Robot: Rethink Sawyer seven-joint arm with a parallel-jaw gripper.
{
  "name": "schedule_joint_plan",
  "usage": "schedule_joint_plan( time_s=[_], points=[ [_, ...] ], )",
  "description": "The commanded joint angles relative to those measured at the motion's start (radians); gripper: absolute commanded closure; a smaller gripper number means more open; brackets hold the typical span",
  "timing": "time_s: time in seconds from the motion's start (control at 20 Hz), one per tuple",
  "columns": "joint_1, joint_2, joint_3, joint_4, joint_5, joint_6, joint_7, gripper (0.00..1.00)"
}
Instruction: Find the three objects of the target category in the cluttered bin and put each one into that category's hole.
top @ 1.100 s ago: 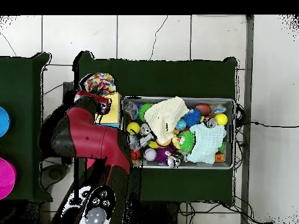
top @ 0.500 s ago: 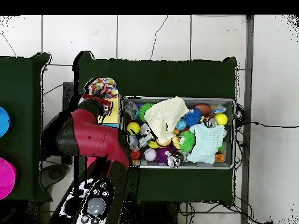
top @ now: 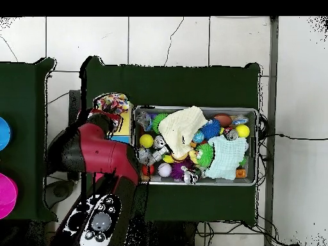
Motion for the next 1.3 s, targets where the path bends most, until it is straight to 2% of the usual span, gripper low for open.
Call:
schedule_joint_plan(
  time_s=[0.05,0.35,0.65,1.1,1.3],
  points=[
    [0.057,0.086,-0.033,0.056,0.092,0.305,0.333,1.00],
    [0.090,0.092,-0.067,0.072,0.128,0.440,0.383,1.00],
    [0.083,0.082,-0.030,0.089,0.153,0.597,0.408,1.00],
    [0.061,0.056,0.016,0.083,0.085,0.552,0.263,1.00],
    [0.040,0.049,0.035,0.076,0.038,0.403,0.173,1.00]
  ],
)
